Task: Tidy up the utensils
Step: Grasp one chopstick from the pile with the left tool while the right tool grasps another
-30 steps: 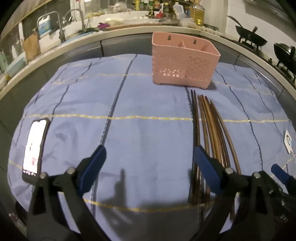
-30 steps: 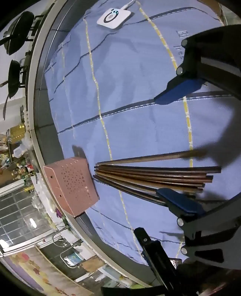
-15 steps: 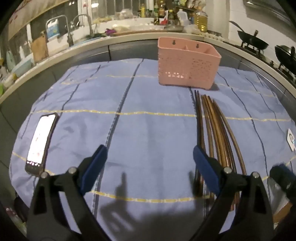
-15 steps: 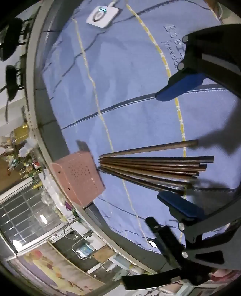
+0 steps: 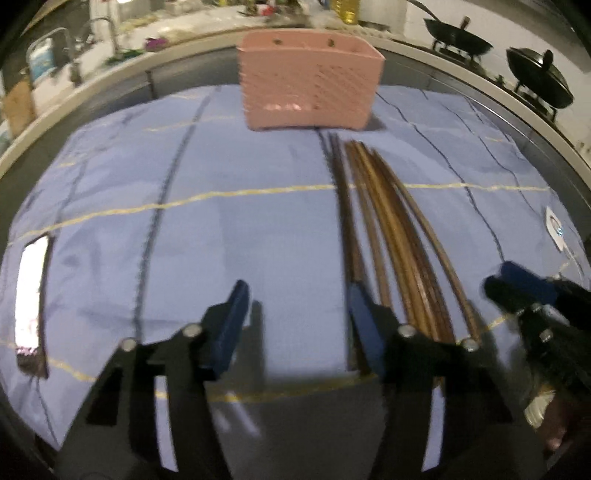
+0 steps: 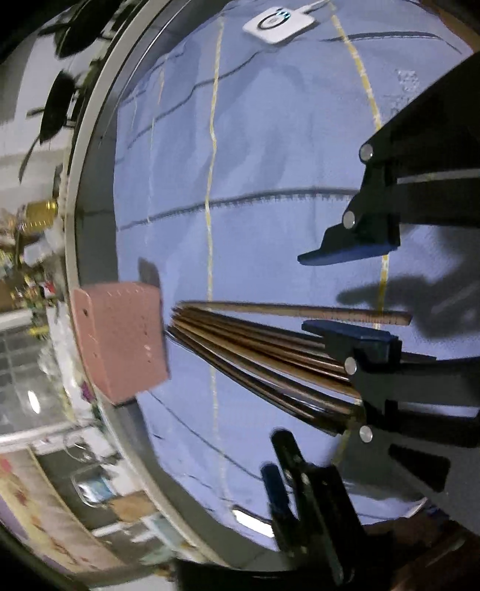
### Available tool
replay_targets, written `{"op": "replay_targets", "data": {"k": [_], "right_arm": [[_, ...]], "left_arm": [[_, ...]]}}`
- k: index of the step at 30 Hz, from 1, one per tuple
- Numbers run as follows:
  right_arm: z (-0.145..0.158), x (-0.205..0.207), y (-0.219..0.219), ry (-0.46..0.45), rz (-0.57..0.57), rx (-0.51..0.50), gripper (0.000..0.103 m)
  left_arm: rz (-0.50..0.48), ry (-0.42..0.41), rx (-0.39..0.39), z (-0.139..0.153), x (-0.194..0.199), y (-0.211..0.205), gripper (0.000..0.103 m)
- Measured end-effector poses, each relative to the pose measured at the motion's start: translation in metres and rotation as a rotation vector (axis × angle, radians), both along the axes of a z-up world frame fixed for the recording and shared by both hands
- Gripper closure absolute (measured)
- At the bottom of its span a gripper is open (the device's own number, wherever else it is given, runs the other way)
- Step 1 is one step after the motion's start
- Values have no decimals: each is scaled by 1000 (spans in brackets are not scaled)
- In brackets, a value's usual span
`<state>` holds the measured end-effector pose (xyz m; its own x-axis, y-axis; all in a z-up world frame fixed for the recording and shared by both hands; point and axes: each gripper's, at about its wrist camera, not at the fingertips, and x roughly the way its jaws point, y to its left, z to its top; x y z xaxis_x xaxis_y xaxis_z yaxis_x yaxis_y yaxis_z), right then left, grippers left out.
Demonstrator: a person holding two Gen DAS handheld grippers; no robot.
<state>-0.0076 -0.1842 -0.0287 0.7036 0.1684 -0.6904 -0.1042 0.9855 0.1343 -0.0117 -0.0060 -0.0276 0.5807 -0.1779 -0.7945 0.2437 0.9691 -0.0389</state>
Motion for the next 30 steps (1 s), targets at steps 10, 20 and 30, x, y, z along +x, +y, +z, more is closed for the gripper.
{"op": "replay_targets", "data": {"k": [10, 20, 30], "right_arm": [[-18, 10, 7, 3, -16, -120, 72], [-22, 18, 5, 23, 7, -100, 78], [-17, 30, -24, 96, 18, -52, 88]], "left_arm": [[-60, 14, 42, -11, 16, -20, 71], [-65, -5, 94, -14, 29, -29, 97], [-116, 40, 96, -11, 21, 5, 97]]}}
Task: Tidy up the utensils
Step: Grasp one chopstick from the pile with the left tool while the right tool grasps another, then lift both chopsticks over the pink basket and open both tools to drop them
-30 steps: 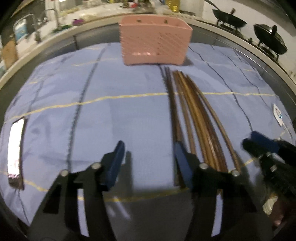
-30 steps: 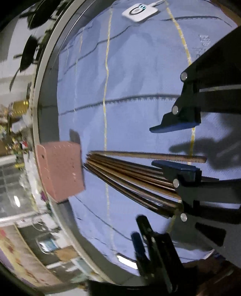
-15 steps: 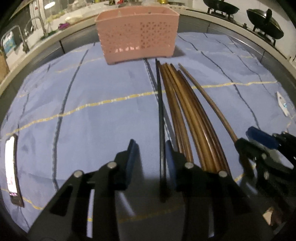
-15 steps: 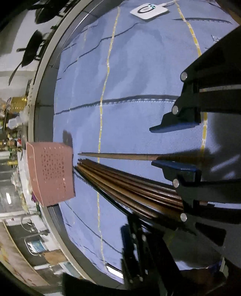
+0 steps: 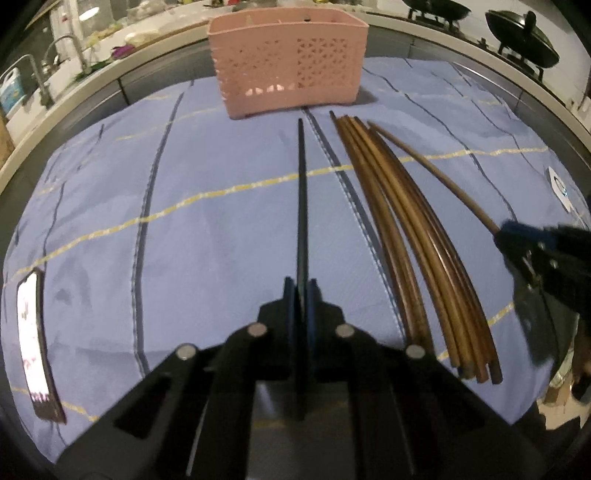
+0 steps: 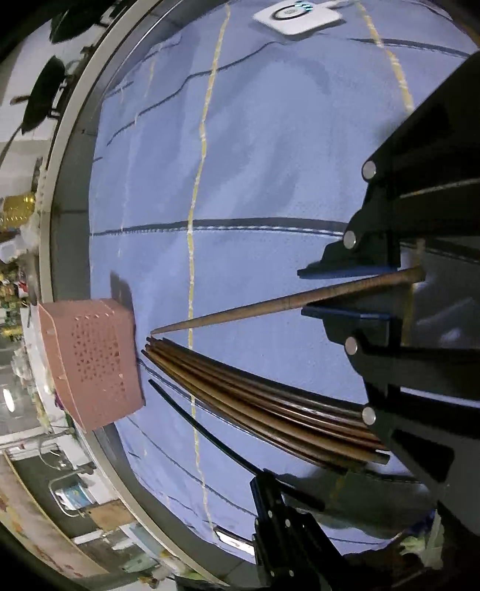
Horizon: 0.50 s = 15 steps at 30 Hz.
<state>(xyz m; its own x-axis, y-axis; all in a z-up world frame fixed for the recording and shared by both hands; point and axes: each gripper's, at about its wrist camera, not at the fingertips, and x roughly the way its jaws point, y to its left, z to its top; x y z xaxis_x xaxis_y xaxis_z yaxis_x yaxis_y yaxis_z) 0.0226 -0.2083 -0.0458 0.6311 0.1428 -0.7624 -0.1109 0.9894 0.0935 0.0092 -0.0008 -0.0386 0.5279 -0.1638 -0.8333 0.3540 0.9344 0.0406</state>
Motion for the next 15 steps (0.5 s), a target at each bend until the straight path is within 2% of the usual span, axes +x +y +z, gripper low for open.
{"op": "replay_targets", "data": {"k": [7, 10, 12, 13, 14, 15], "right_arm": [[10, 65, 20, 32, 75, -67, 87], [15, 95, 26, 50, 99, -59, 87], [16, 114, 25, 57, 113, -19, 87], [17, 121, 24, 61, 119, -1, 94], [17, 125, 23, 66, 118, 8, 97], [17, 128, 21, 73, 118, 26, 98]], "left_arm": [[-54, -30, 63, 4, 51, -25, 96], [-65, -40, 80, 6, 74, -37, 83], [-78, -43, 67, 7, 90, -40, 81], [-83, -39, 51, 7, 96, -41, 82], [-95, -21, 17, 8, 103, -40, 95], [-103, -9, -1, 8, 107, -41, 98]]}}
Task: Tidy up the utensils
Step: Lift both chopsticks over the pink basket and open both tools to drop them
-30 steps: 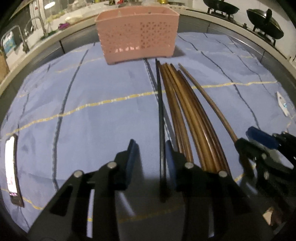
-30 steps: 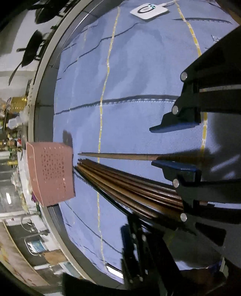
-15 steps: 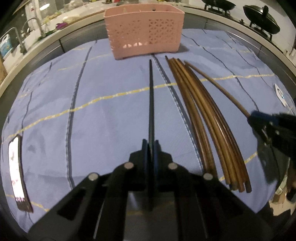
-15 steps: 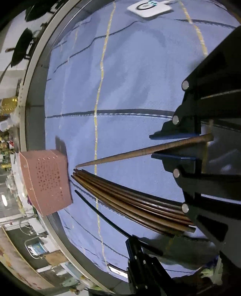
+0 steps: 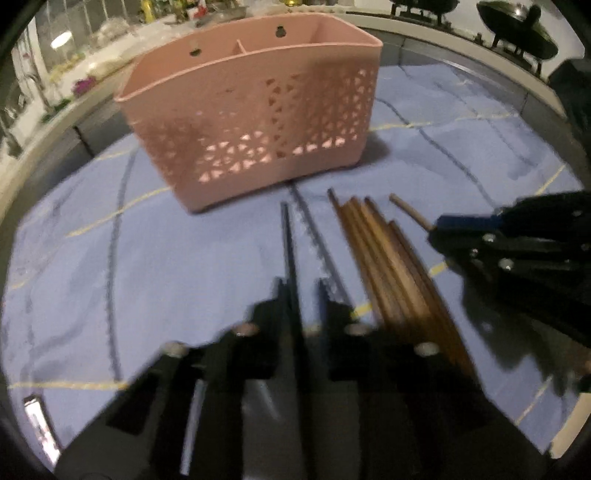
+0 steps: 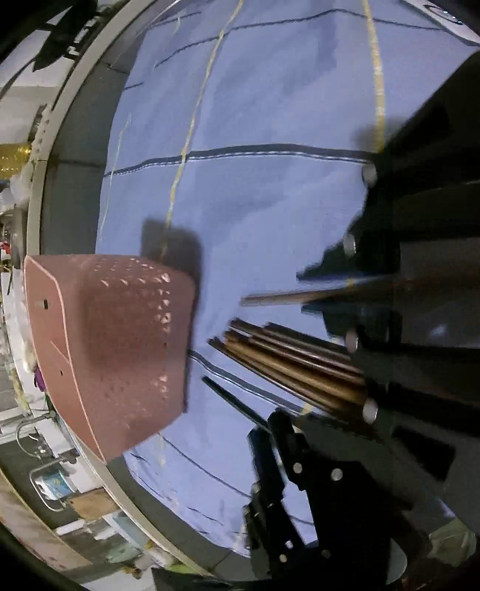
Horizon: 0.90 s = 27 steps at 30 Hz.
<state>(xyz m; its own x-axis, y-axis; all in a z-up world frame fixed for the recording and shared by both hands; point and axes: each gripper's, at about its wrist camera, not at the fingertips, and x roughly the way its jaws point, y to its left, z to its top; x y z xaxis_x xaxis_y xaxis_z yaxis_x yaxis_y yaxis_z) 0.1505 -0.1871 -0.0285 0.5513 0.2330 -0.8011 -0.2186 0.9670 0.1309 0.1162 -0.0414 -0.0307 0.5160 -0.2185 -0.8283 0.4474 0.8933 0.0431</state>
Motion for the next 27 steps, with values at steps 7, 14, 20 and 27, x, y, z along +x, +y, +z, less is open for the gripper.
{"op": "replay_targets", "data": {"k": [7, 14, 20, 27], "right_arm": [[41, -38, -19, -130, 37, 179, 98], [121, -77, -29, -369, 75, 275, 98], [202, -65, -24, -516, 108, 355, 98], [259, 0, -1, -647, 63, 329, 98]], "left_arm": [[-28, -36, -160, 43, -18, 24, 98], [-54, -209, -338, 139, -55, 61, 98], [-47, -394, -424, 229, -59, 82, 98], [31, -531, -396, 284, 9, 76, 98]]}}
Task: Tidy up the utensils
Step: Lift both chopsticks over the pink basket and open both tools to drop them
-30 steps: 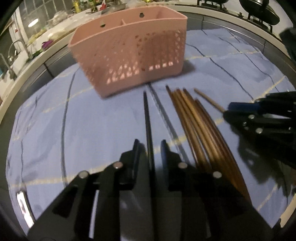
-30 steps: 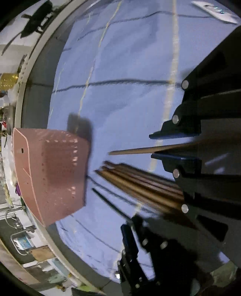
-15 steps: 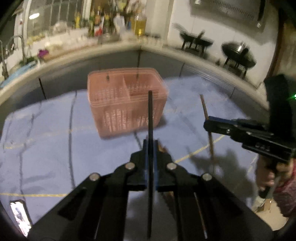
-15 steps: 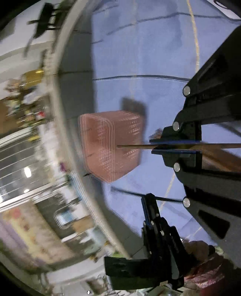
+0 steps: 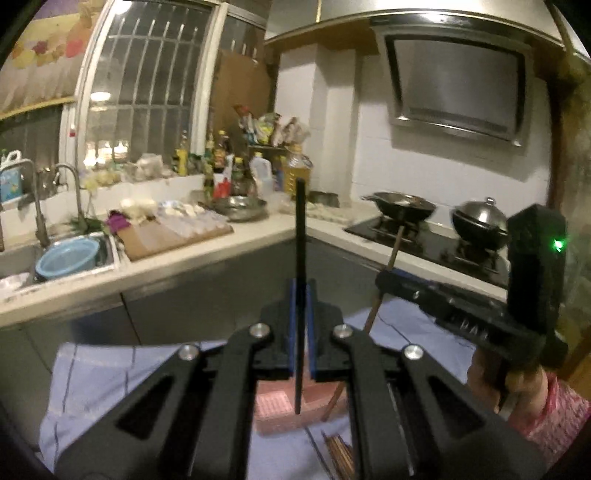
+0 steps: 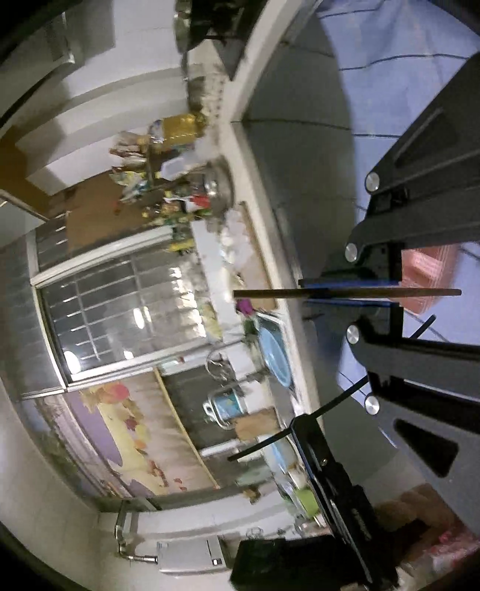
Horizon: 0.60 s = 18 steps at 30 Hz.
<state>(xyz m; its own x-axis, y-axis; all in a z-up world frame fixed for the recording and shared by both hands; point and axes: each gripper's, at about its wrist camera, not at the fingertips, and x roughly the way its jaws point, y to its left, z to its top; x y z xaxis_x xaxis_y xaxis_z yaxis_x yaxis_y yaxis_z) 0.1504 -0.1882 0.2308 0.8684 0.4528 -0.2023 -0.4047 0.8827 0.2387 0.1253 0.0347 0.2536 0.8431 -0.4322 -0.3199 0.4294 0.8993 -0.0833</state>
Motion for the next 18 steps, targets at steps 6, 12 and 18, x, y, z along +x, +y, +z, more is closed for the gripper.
{"op": "replay_targets", "data": {"k": [6, 12, 18], "right_arm": [[-35, 66, 25, 62, -34, -41, 98], [-88, 100, 40, 234, -17, -101, 98], [-106, 105, 45, 331, -23, -86, 96]], "left_arm": [[39, 102, 60, -41, 68, -11, 98], [41, 276, 99, -105, 100, -16, 98], [76, 337, 103, -125, 101, -15, 77]]}}
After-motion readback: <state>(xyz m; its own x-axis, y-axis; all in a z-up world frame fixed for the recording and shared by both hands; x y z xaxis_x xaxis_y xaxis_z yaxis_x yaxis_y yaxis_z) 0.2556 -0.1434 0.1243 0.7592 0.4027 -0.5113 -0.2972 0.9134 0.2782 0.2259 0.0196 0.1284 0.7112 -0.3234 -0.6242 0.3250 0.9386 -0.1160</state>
